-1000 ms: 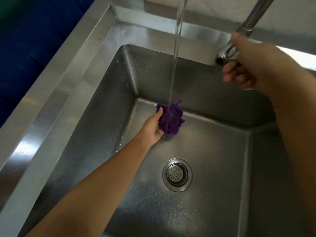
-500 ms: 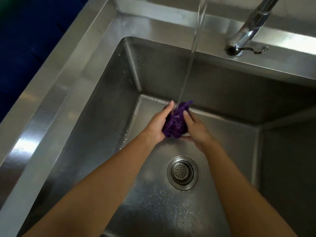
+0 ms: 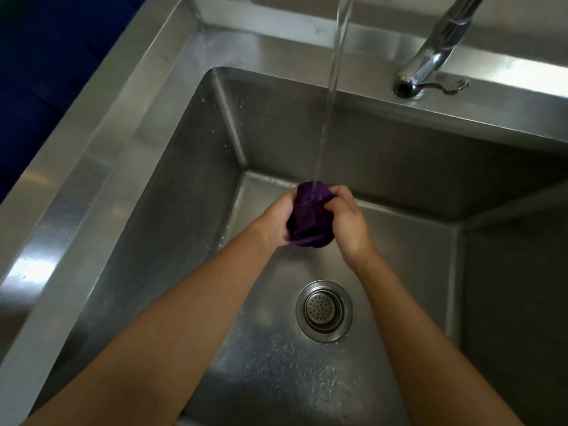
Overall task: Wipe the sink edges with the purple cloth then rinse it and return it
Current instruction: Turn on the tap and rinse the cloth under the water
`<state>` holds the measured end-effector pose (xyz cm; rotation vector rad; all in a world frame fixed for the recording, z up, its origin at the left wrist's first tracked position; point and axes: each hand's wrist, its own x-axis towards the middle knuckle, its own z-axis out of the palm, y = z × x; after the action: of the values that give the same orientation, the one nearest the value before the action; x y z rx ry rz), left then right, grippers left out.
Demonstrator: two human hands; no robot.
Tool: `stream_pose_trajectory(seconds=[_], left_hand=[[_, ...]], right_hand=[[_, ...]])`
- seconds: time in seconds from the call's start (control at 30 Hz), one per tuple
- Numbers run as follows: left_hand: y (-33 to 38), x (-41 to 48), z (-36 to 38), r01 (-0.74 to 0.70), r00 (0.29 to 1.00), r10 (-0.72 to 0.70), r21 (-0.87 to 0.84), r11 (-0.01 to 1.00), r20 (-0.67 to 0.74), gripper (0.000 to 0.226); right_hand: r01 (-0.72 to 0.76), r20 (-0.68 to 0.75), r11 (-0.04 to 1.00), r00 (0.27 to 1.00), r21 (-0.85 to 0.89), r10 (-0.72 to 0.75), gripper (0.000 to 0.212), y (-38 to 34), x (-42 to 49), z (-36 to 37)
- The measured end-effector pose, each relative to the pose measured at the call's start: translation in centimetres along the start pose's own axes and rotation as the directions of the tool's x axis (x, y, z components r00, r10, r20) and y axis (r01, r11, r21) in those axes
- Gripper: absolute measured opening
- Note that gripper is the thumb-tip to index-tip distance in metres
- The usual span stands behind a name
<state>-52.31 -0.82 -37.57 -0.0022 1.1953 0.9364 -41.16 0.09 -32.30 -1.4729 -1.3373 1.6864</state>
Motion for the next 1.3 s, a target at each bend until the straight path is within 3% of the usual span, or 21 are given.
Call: stream_pose_trajectory(seconds=[0.07, 0.2, 0.3, 0.43, 0.5, 0.57, 0.67, 0.77, 0.83, 1.0, 1.1, 1.2, 1.3], left_hand=[[0.0, 0.1, 0.4, -0.020, 0.999, 0.020, -0.009, 1.000, 0.034, 0.029], [0.1, 0.0, 0.0, -0.066, 0.996, 0.058, -0.107, 0.992, -0.072, 0.036], [0.1, -0.3, -0.8, -0.085, 0.984, 0.081, -0.022, 0.996, -0.160, 0.034], [-0.1, -0.2, -1.0, -0.201, 0.919, 0.227, 0.110, 0.973, -0.321, 0.033], [-0.1, -0.2, -1.2, -0.243, 0.902, 0.267, 0.113, 0.963, -0.340, 0.032], [0.0, -0.4, -1.4, -0.281, 0.902, 0.291, 0.078, 0.957, -0.320, 0.033], [-0.1, -0.9, -1.4, -0.295, 0.935, 0.282, -0.031, 0.955, -0.215, 0.034], [-0.8, -1.6, -1.4, -0.170, 0.982, 0.159, -0.111, 0.979, -0.099, 0.043], [-1.1, -2.1, -1.4, -0.126, 0.992, 0.125, -0.127, 0.984, -0.019, 0.048], [0.0, -1.9, -1.0, -0.213, 0.977, 0.203, -0.378, 0.901, -0.067, 0.025], [0.3, -2.1, -1.0, -0.269, 0.960, 0.276, -0.384, 0.883, -0.038, 0.028], [0.4, -2.7, -1.2, -0.267, 0.957, 0.290, -0.331, 0.905, 0.020, 0.037], [0.1, -2.9, -2.3, -0.252, 0.965, 0.262, -0.216, 0.943, 0.020, 0.041]], right_hand=[[0.064, -0.031, 0.994, 0.997, -0.089, -0.067, 0.017, -0.2, 0.1, 0.3], [0.110, -0.197, 0.990, 0.972, -0.089, -0.126, 0.011, -0.1, 1.0, -0.3], [0.112, -0.190, 0.991, 0.974, -0.069, -0.124, 0.015, 0.4, 1.6, -0.8], [0.115, -0.226, 0.908, 0.949, -0.404, -0.220, 0.024, 1.2, 1.6, -1.0], [0.173, -0.227, 0.867, 0.924, -0.467, -0.307, 0.025, 1.3, 1.5, -1.3], [0.224, -0.216, 0.911, 0.926, -0.346, -0.309, 0.021, 1.0, 1.2, -1.3], [0.164, -0.220, 0.982, 0.958, -0.097, -0.182, 0.020, 0.5, 1.0, -0.6], [0.059, -0.151, 0.983, 0.988, 0.171, -0.033, 0.022, -0.6, 1.3, 0.3], [0.017, -0.093, 0.969, 0.996, 0.246, 0.006, 0.019, -1.2, 1.4, 0.2], [0.085, -0.024, 0.995, 0.996, -0.047, -0.086, 0.045, -0.4, 1.5, -0.7], [0.077, 0.028, 0.989, 0.997, -0.124, -0.075, 0.050, 0.1, 1.3, -0.1], [0.116, 0.012, 0.966, 0.993, -0.229, -0.117, 0.034, 0.5, 1.5, -0.1], [0.172, -0.055, 0.965, 0.981, -0.200, -0.186, 0.019, 0.5, 1.4, -0.6]])
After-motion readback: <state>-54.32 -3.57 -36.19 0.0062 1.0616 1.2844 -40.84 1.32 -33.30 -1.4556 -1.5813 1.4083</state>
